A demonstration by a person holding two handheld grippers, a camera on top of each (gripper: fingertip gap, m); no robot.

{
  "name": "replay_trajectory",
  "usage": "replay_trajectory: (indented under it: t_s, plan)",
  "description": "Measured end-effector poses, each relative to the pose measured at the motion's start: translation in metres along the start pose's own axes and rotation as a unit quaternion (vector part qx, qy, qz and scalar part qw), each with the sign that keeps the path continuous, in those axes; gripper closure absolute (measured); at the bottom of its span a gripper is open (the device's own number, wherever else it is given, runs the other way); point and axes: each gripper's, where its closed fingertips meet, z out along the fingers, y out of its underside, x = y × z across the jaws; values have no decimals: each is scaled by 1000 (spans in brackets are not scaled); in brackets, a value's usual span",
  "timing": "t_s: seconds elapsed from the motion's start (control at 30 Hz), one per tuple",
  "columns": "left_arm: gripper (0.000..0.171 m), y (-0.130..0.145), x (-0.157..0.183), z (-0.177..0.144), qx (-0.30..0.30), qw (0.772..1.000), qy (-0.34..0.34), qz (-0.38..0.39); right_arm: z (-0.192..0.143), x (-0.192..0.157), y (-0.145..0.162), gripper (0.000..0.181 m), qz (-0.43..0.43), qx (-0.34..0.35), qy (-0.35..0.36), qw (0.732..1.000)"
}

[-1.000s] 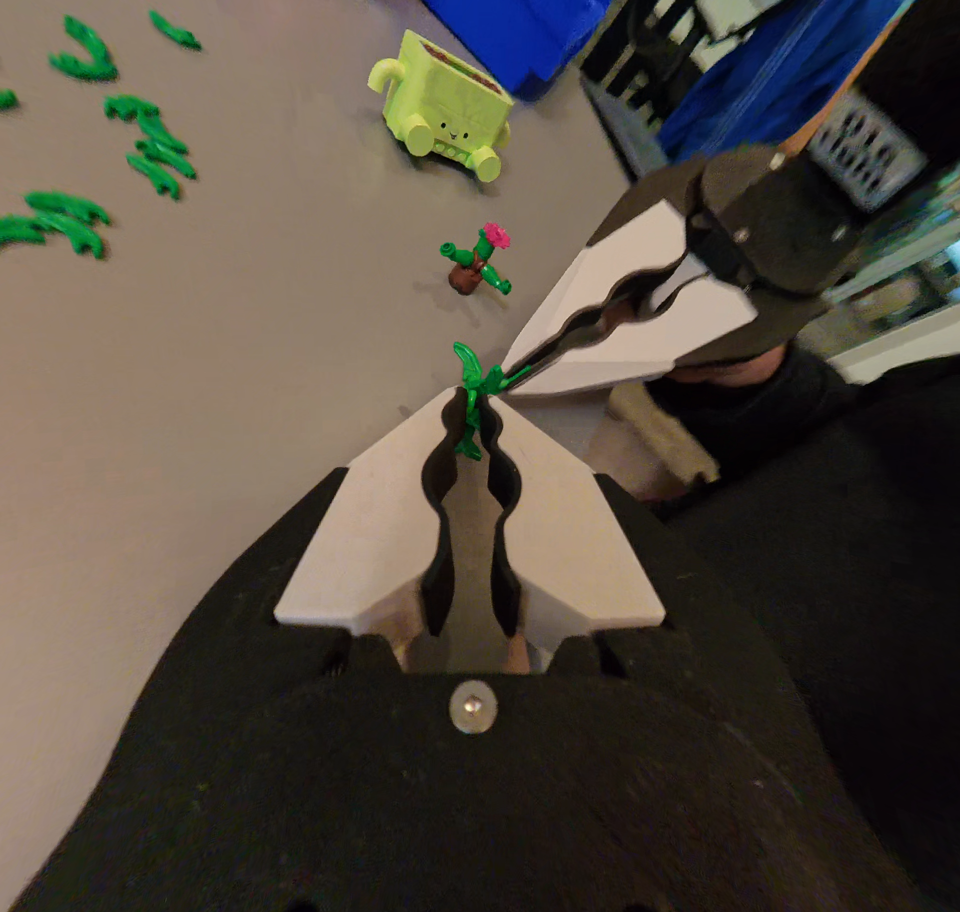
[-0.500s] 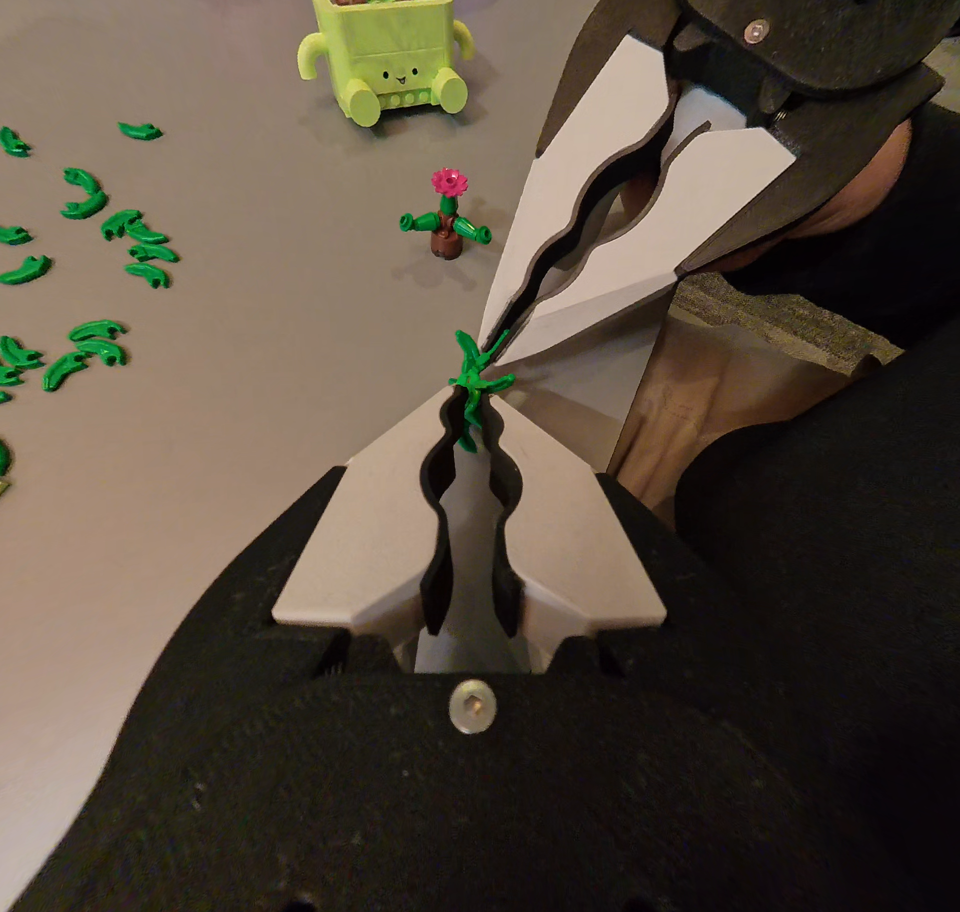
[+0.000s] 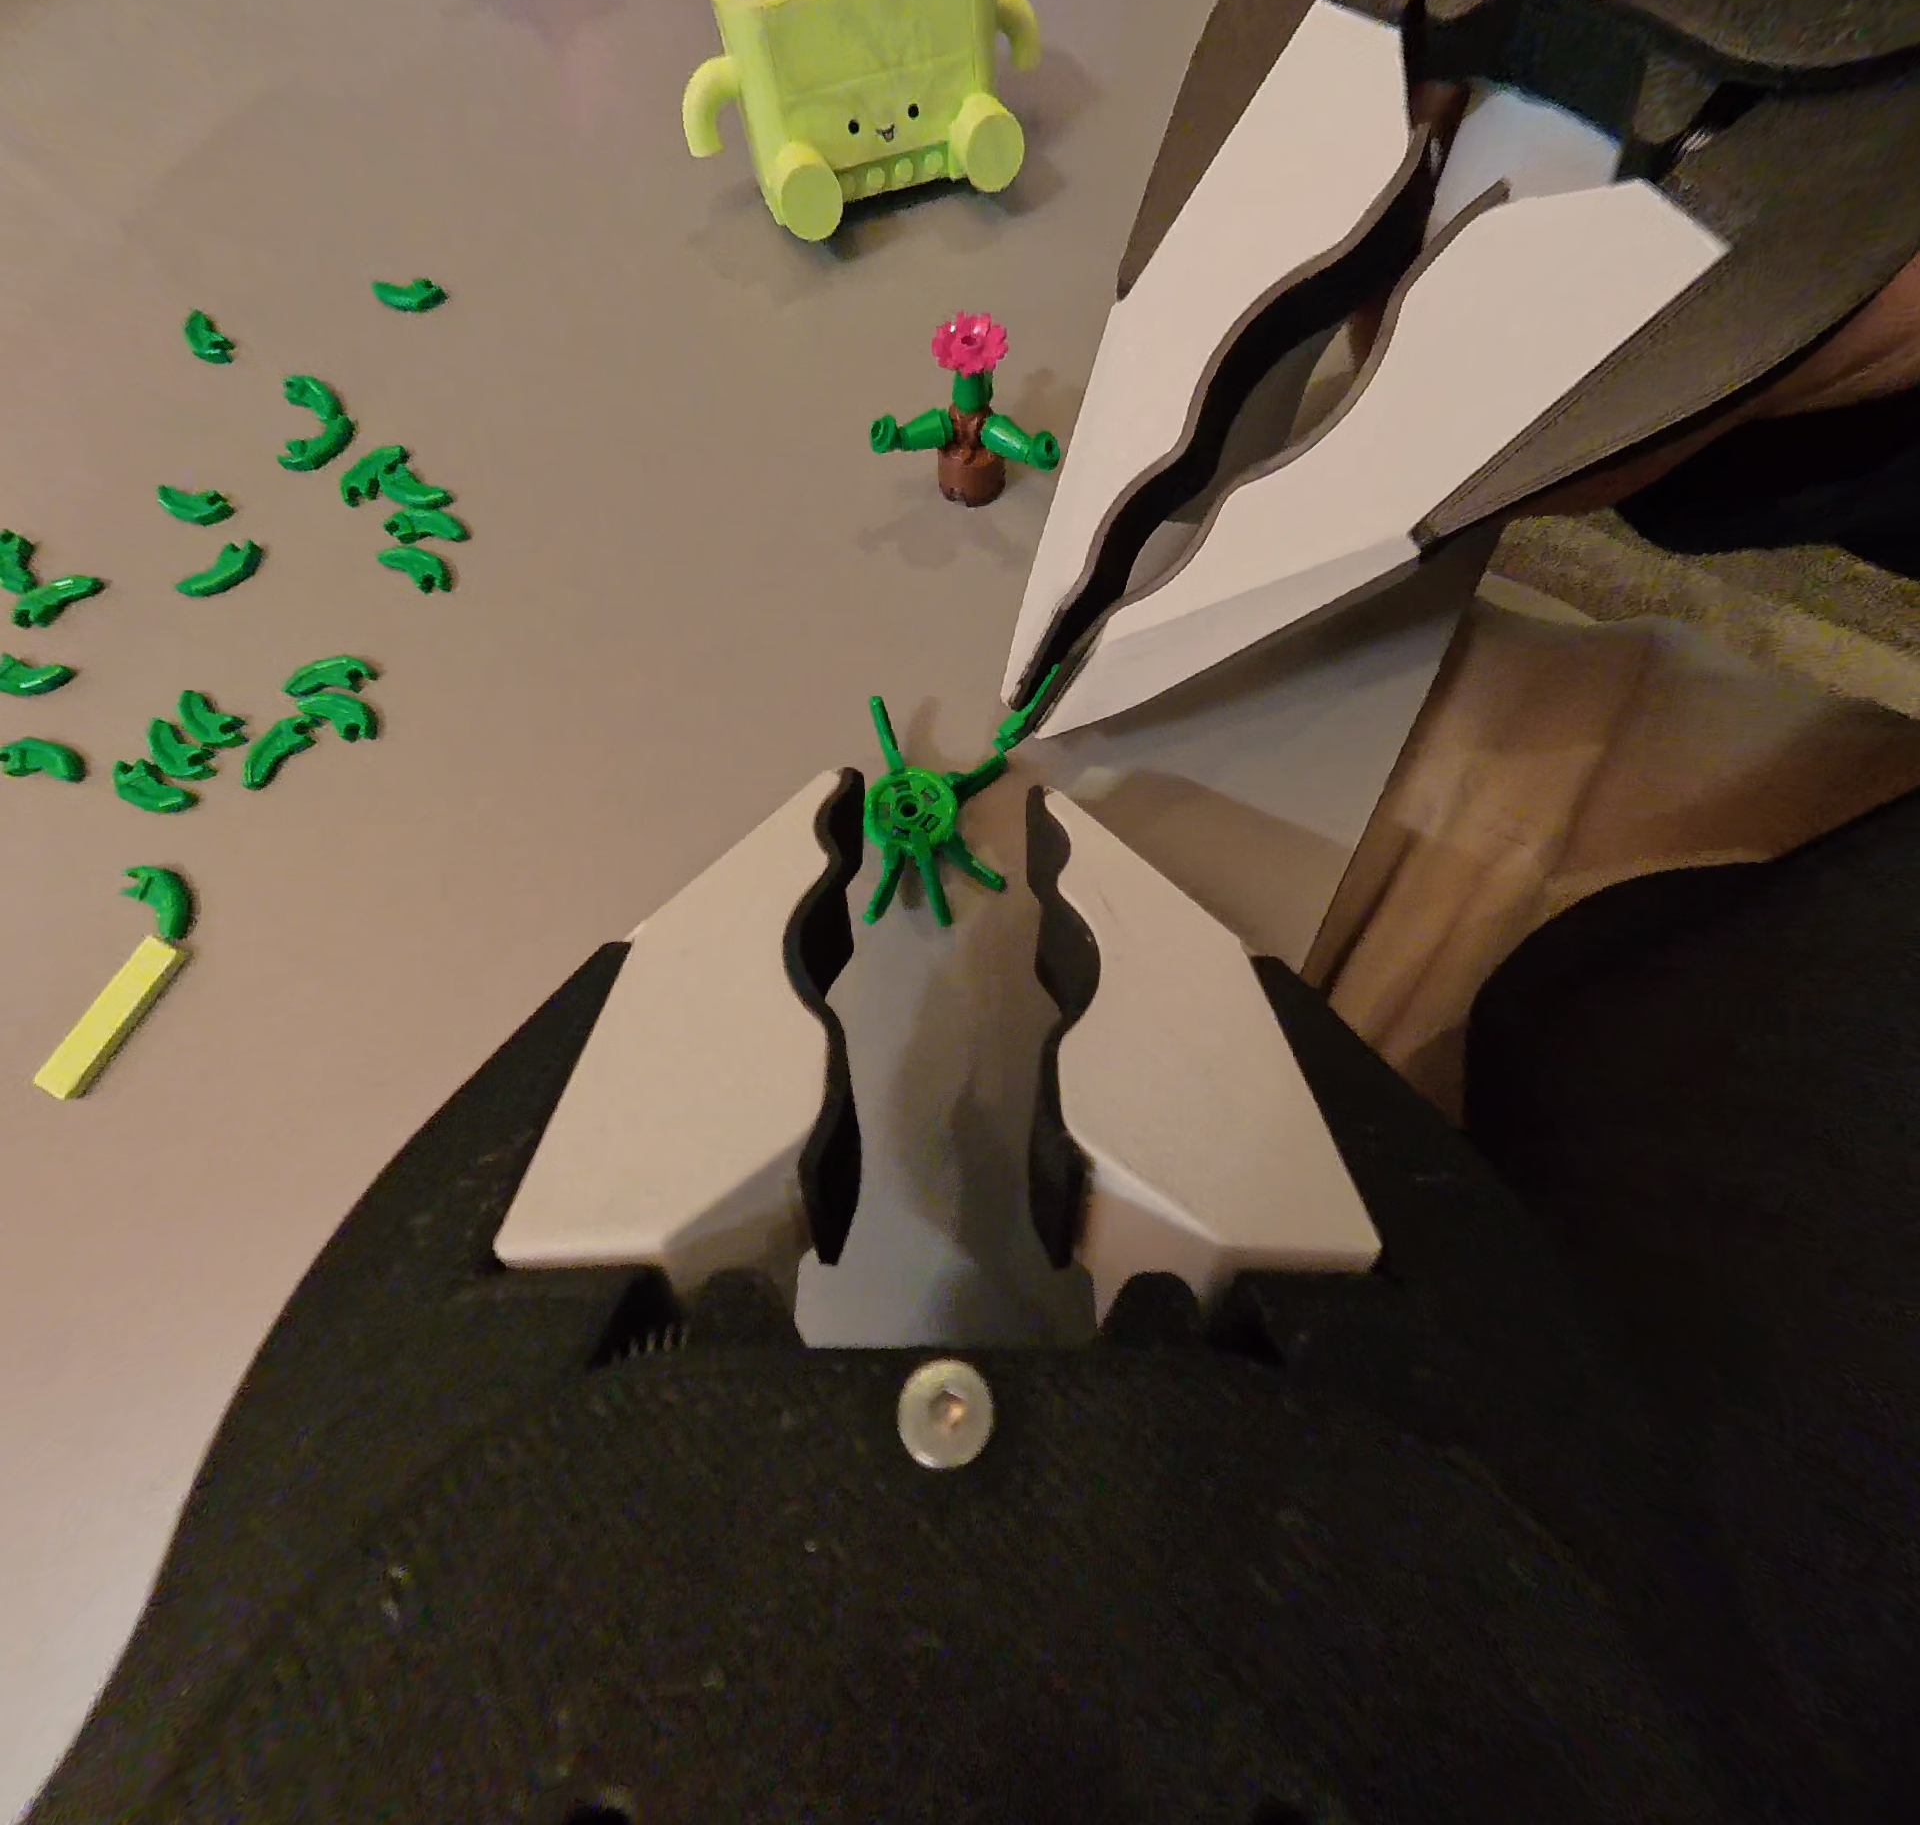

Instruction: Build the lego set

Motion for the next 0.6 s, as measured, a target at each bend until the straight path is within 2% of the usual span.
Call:
replay_trajectory:
  t_s: [0.17,0.33,0.47,0.6]
  plan:
    - [145,4,-5,8,-33,999,-26,12,-1,1,0,180,5,2,0,1000]
    - [157,4,-9,6,-41,998,-35,26,-3,1,0,180,6,3,0,1000]
    - [163,-5,-8,1,-13,999,-37,29,-4,2,0,180,8,6,2,1000]
    - [163,-18,-10,-9,48,998,-6,-47,-6,5,-3,180,13,17,7,1000]
